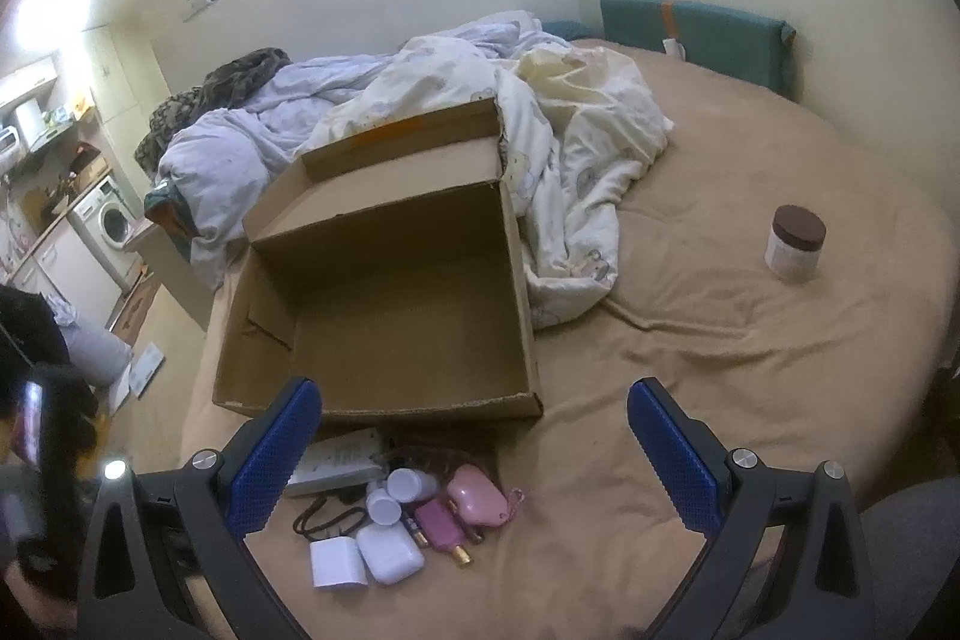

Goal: Organize rigid objects
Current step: 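Grasp the white USB charger with the left gripper while the right grasps the pink case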

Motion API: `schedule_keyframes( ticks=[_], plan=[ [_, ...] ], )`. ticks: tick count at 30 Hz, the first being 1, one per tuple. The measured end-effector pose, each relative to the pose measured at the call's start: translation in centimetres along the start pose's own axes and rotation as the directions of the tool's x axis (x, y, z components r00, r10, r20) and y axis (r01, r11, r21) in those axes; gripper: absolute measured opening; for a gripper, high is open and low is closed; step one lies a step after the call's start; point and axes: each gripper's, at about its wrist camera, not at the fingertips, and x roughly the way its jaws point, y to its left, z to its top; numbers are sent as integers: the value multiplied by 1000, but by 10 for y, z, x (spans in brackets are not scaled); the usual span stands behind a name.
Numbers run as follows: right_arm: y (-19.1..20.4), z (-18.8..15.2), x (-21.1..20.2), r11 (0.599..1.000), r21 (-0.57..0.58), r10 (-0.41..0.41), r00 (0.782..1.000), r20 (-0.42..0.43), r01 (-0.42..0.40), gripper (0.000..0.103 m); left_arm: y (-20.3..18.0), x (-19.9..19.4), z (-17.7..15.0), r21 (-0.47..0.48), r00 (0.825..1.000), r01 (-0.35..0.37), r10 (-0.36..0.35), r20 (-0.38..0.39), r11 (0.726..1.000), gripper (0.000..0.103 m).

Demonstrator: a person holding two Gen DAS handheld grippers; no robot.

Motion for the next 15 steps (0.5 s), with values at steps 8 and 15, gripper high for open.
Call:
schedule_keyframes(
  ticks=[8,15],
  plan=[
    [-5,2,5,1000,5,-19,1000,-24,20,103,-4,45,-13,-41,988,-7,1,-152,999,101],
    [-17,1,19,997,70,-20,995,-97,27,103,-3,61,-16,-54,980,-27,16,-197,998,100]
  ],
)
